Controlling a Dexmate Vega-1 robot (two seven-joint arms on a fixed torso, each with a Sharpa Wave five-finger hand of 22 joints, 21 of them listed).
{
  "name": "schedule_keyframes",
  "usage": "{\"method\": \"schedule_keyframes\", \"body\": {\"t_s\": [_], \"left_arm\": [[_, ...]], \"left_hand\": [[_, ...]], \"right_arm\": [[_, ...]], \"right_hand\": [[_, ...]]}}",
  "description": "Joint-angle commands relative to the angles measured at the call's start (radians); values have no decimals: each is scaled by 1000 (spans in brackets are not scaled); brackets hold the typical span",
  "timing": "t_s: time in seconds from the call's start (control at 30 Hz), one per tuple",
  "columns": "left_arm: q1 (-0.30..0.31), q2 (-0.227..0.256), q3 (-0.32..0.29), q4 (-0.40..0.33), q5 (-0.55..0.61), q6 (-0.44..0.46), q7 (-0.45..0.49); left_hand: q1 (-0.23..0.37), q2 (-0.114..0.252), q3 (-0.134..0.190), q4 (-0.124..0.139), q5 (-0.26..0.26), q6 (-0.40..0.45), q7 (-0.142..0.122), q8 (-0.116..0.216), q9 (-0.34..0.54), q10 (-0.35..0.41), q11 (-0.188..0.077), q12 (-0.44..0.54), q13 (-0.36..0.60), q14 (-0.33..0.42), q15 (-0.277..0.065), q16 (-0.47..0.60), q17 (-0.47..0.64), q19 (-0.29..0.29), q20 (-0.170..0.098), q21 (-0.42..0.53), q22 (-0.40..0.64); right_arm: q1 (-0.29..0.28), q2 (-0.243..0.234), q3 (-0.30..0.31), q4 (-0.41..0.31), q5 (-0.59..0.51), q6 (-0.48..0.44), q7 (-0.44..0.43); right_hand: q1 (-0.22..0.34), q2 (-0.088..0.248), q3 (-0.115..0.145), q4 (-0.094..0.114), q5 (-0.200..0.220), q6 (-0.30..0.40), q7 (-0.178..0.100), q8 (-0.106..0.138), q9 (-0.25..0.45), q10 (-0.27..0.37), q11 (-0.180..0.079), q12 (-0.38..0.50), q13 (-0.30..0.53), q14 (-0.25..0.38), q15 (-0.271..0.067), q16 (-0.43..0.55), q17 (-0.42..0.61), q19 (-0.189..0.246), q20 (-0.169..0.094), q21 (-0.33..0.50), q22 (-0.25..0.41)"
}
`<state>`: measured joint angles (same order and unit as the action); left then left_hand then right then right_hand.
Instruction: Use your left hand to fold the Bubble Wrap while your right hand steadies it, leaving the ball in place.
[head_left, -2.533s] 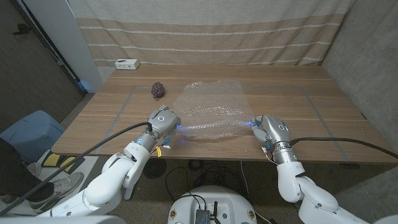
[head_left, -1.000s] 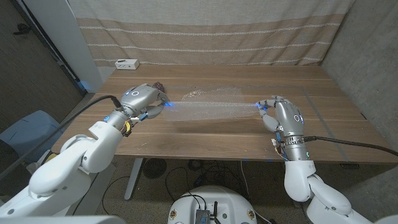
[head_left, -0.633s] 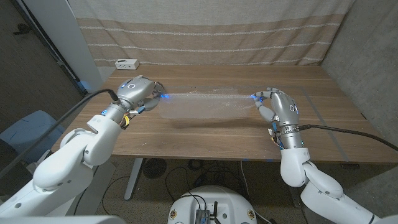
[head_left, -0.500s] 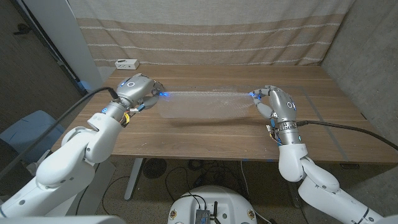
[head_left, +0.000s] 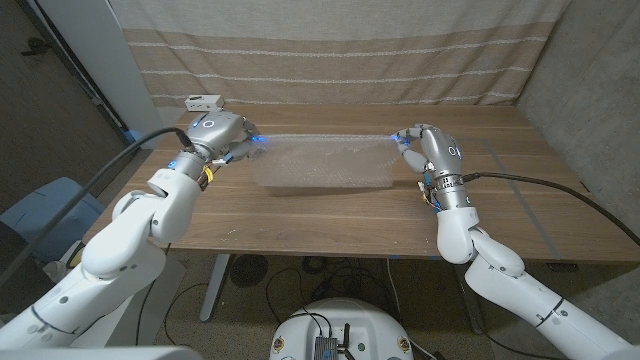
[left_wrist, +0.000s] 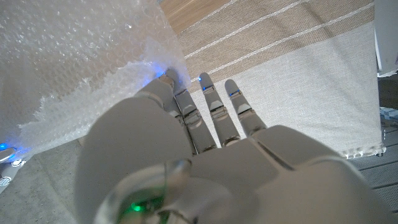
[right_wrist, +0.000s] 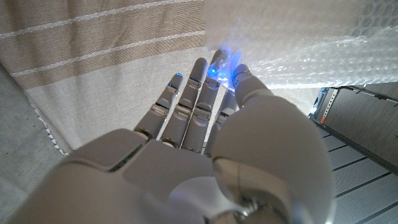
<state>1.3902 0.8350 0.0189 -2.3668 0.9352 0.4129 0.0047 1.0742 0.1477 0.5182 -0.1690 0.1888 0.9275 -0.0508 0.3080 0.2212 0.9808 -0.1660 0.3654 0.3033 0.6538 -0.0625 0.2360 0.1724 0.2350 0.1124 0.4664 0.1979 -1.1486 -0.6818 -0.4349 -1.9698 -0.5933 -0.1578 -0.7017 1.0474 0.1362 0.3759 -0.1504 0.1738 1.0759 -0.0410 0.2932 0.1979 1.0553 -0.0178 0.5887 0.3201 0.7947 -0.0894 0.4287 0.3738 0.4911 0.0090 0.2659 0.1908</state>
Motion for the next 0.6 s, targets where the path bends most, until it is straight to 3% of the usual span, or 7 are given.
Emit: {"method": "schedule_keyframes", "body": {"t_s": [0.03,0.33,0.6], "left_arm": [[-157,22,121,98,-29,47,21],[-294,31,245,194,-37,90,36],[-419,12,355,293,-58,116,51]], "left_hand": [[12,8,2,7,5,9,3,3,2,25,-16,16,59,12,-111,-1,1,7,-2,9,1],[12,8,2,8,5,9,2,3,3,27,-16,17,66,18,-111,-4,1,7,-2,11,2],[13,7,3,7,5,9,5,2,3,27,-18,16,73,21,-113,-7,0,7,-2,12,2]], "right_arm": [[148,41,-62,120,17,18,37],[245,69,-110,226,35,22,53],[325,99,-155,331,48,35,44]], "right_hand": [[3,11,7,2,7,28,19,0,5,-3,-4,4,1,-4,-120,-2,6,-7,-1,0,1],[3,11,7,2,7,28,19,-2,6,-5,-4,3,-2,-3,-121,-3,11,-6,-2,1,1],[3,11,8,1,7,28,19,-3,6,-6,-4,5,-2,-3,-122,-5,13,-6,-2,1,1]]}}
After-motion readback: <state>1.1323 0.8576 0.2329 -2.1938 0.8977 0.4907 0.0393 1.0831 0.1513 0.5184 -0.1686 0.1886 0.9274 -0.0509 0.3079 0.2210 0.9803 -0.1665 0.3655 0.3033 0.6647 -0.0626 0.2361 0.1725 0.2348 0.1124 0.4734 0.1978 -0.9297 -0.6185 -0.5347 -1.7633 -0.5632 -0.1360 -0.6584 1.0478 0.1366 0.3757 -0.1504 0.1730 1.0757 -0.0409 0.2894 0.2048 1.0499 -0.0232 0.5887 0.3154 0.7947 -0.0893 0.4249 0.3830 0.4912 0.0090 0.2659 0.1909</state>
